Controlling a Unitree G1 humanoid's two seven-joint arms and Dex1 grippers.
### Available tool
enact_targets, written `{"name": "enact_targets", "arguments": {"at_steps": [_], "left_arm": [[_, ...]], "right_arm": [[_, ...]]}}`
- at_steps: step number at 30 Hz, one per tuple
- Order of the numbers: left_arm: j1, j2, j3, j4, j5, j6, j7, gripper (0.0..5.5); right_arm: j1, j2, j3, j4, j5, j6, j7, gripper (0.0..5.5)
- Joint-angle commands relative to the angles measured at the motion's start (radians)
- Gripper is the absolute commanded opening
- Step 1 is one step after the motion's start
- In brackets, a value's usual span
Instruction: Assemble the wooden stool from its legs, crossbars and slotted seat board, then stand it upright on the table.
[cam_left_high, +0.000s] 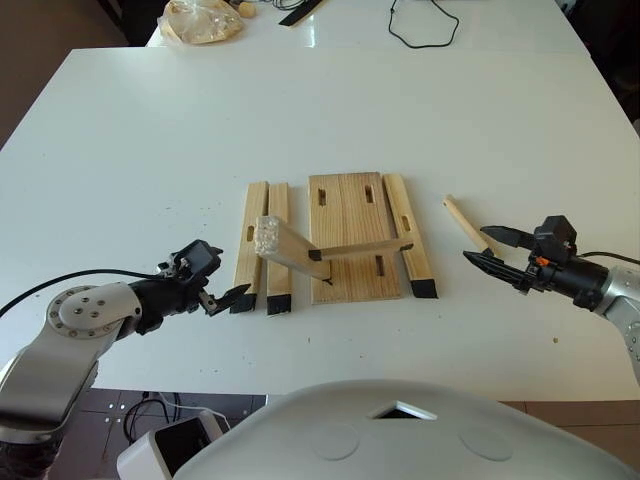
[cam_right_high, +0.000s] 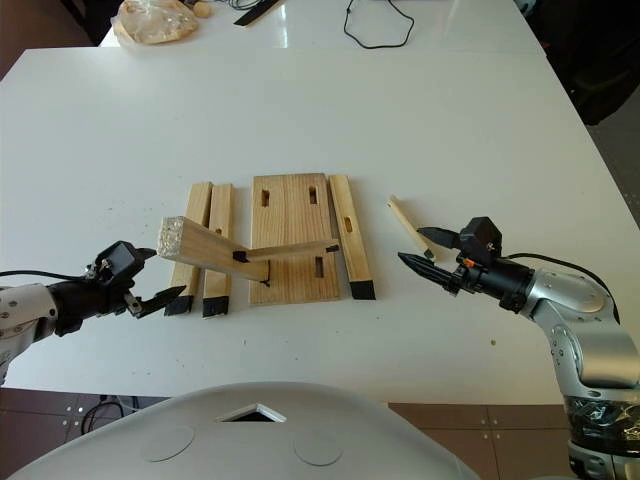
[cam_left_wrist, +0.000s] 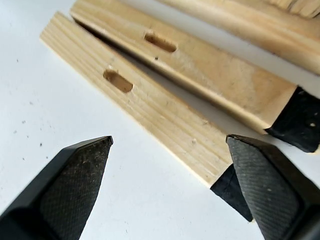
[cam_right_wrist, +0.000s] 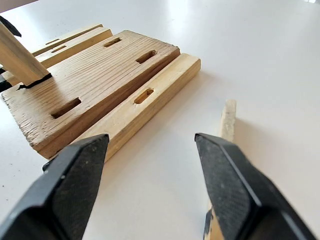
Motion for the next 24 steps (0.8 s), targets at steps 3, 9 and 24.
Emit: {"name": "enact_targets", "arguments": {"at_steps": [3,9,24], "left_arm": [[-0.034,-0.057,-0.036,-0.008,-0.03,0.082,0.027,4.22],[-0.026,-0.066,-0.076,0.027,-0.005,0.095,0.041,4.22],[-0.065,-0.069,-0.055,0.317,0.007,-0.063,-0.038,3.85]], "right_arm": [[-0.009,0.013,0.017,0.009,-0.03,-0.024,-0.022,3.17],[-0.017,0.017,0.027,0.009,-0.037,-0.028,-0.03,3.17],[-0.03,0.02,0.047,0.01,-0.048,-0.037,-0.043,3.17]]}}
